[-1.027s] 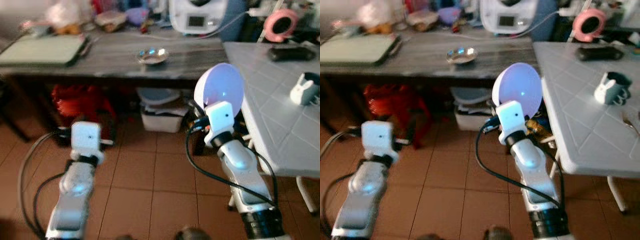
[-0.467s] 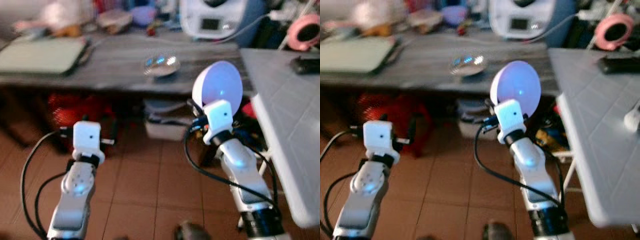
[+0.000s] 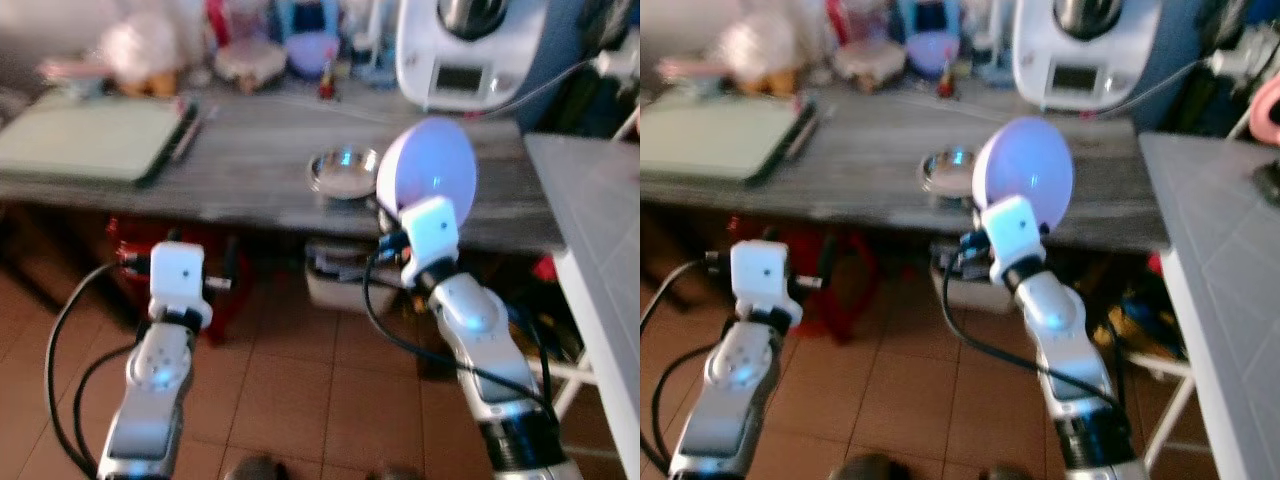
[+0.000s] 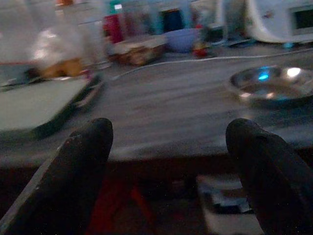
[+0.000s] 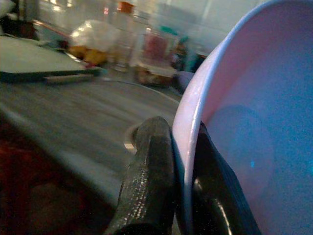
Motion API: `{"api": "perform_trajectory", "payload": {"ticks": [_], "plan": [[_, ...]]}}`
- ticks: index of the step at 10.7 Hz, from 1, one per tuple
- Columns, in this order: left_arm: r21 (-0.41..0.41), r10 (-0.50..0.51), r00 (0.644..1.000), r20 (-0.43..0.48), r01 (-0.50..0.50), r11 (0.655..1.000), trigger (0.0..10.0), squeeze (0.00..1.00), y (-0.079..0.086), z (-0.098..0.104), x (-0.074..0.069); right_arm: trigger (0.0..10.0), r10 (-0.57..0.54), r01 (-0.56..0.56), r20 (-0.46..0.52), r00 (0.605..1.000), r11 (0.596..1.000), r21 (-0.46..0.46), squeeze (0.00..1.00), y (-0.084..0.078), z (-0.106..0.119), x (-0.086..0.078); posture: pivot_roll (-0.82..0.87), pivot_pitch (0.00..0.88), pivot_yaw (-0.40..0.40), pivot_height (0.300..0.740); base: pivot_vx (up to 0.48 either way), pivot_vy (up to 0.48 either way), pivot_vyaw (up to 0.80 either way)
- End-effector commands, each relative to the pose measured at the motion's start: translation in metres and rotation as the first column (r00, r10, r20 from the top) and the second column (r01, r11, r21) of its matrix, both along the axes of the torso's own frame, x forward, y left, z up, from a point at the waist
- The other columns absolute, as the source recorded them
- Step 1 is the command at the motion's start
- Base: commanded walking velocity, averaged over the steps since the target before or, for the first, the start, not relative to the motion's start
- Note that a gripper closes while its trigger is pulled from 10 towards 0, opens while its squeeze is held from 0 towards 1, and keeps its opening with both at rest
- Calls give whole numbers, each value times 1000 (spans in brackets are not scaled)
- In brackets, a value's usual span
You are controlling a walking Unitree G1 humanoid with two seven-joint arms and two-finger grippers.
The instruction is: Setting the table
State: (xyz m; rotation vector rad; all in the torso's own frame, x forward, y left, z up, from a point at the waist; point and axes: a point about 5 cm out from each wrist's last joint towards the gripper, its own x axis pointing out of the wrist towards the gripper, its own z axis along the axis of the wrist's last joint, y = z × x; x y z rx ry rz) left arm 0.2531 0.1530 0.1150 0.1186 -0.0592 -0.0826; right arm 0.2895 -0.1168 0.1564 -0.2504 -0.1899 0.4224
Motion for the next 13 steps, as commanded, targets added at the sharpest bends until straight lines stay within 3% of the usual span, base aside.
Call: {"api": "perform_trajectory", "payload": {"ticks": [1, 5, 9, 13], "plan": [[0, -39, 999, 12, 39, 999, 10000, 0, -10, 2, -2, 10000, -14, 14, 19, 1000, 1000, -12, 0, -6, 4, 3, -4, 28, 26, 740, 480, 0, 0], [-22, -45, 999, 13, 45, 999, 10000, 0, -11, 2, -4, 10000, 43, -42, 16, 999, 997, -68, 0, 0, 5, 12, 1, 35, 25, 740, 460, 0, 0], [-21, 15, 1000, 14, -15, 1000, 10000, 0, -1, 1, -9, 10000, 186, -183, 8, 983, 975, -127, 0, 11, 8, 18, 11, 51, 22, 740, 60, 0, 0], [-20, 30, 1000, 2, -30, 999, 10000, 0, 4, 1, -16, 10000, 141, -135, 37, 989, 982, -132, 0, 5, 24, 49, 32, 70, 23, 740, 0, 0, 595]]}}
